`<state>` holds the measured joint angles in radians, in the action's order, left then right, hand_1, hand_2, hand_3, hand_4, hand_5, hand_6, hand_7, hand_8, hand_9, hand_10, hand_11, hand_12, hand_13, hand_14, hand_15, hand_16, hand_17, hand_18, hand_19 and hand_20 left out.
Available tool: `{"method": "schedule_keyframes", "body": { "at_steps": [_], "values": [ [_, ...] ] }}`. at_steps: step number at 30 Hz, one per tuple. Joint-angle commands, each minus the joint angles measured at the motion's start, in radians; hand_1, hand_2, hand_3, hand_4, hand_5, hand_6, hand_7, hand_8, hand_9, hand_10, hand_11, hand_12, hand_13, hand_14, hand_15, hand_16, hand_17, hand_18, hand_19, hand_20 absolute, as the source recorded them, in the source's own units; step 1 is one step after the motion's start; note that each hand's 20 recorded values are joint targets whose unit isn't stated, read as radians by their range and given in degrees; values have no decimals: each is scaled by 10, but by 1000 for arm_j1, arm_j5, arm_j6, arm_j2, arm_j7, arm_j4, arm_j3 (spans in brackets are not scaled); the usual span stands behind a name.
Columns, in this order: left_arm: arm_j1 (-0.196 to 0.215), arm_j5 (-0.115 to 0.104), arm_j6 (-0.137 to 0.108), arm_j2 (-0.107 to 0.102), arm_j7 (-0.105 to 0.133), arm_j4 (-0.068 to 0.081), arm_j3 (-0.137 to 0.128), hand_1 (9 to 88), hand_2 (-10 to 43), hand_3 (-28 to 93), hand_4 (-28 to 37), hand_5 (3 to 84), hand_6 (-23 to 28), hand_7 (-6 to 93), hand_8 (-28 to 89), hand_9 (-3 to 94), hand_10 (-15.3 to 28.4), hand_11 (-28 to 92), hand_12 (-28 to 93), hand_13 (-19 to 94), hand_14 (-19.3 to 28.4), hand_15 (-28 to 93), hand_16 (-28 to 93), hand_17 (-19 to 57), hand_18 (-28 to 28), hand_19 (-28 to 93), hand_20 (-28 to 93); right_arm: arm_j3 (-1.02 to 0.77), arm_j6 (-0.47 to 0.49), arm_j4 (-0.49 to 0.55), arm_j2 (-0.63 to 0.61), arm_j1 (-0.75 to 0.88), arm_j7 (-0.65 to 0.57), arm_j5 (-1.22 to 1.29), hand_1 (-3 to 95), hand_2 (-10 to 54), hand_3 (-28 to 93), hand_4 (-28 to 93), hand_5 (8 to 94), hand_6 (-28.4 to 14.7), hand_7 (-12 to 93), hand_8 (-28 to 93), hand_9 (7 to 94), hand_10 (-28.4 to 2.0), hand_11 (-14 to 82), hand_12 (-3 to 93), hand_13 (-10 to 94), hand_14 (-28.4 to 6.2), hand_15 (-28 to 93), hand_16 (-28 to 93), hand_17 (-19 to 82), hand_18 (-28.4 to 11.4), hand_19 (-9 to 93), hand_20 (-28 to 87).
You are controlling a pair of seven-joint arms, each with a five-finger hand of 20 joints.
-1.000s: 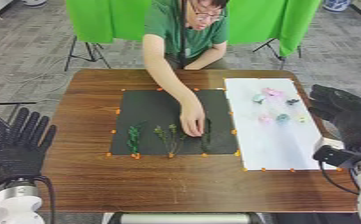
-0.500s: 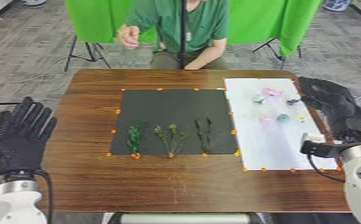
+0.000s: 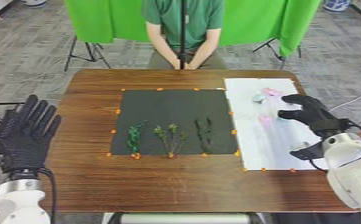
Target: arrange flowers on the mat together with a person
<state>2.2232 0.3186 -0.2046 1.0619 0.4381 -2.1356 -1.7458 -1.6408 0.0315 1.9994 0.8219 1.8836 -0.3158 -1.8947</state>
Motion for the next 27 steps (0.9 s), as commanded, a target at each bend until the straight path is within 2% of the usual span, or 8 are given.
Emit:
{"method": "schedule_keyframes", "body": {
  "at_steps": [1,3,7,11,16,19,20,27],
  "values": [
    [23,-22,14,15,-5,7,11,239,137,723,-283,378,71,138,-111,314,114,158,41,218,120,187,-80,-80,139,348,75,135,10,-73,-39,-134,9,-323,286,-13,805,-257,352,-52,192,-119,330,-121,67,135,221,-136,41,111,70,-155,307,98],
    [30,-26,13,18,-4,4,8,238,136,727,-283,378,71,140,-111,314,115,157,41,224,125,193,-77,-80,141,350,76,213,4,-126,-55,-200,11,-371,302,-36,814,-263,365,-49,197,-124,354,-111,77,134,228,-133,42,113,68,-158,314,95],
    [24,-35,17,18,-7,8,19,241,132,730,-283,378,71,139,-111,309,115,157,43,230,132,201,-72,-80,144,351,78,312,55,-187,-79,-286,17,-428,338,-87,831,-280,422,-38,201,-140,430,-106,100,126,256,-112,58,104,75,-158,337,84],
    [19,-38,21,21,-20,11,30,241,130,733,-283,379,72,139,-110,307,114,157,44,232,133,204,-70,-79,145,350,80,361,92,-212,-85,-325,14,-424,347,-95,824,-282,429,-34,203,-145,438,-103,103,127,260,-112,66,94,77,-158,344,77],
    [26,-51,20,26,-23,11,32,244,125,736,-283,379,72,139,-110,305,114,157,45,234,136,207,-69,-80,146,351,82,409,132,-241,-74,-358,19,-461,353,-95,814,-283,440,-21,210,-143,457,-96,110,131,274,-107,76,94,80,-158,347,76],
    [28,-56,9,28,-25,9,29,247,123,739,-283,380,72,141,-109,304,114,159,46,234,139,210,-67,-80,148,352,84,437,165,-262,-67,-380,18,-466,371,-95,814,-283,475,-9,226,-153,501,-93,123,137,298,-105,92,93,85,-158,344,76],
    [29,-61,-5,28,-24,6,29,249,122,740,-283,380,73,142,-109,304,115,160,46,235,143,213,-65,-81,148,353,85,443,191,-265,-64,-385,14,-476,379,-95,810,-283,490,-6,228,-156,519,-94,126,137,310,-108,99,94,87,-158,343,76],
    [37,-77,-4,31,-23,7,25,259,120,744,-283,382,79,144,-109,298,134,165,52,233,156,233,-58,-81,150,358,89,508,130,-294,-69,-393,-14,-540,464,-95,793,-282,585,17,256,-168,660,-86,198,172,420,-101,165,133,96,-158,335,74]
  ]
}}
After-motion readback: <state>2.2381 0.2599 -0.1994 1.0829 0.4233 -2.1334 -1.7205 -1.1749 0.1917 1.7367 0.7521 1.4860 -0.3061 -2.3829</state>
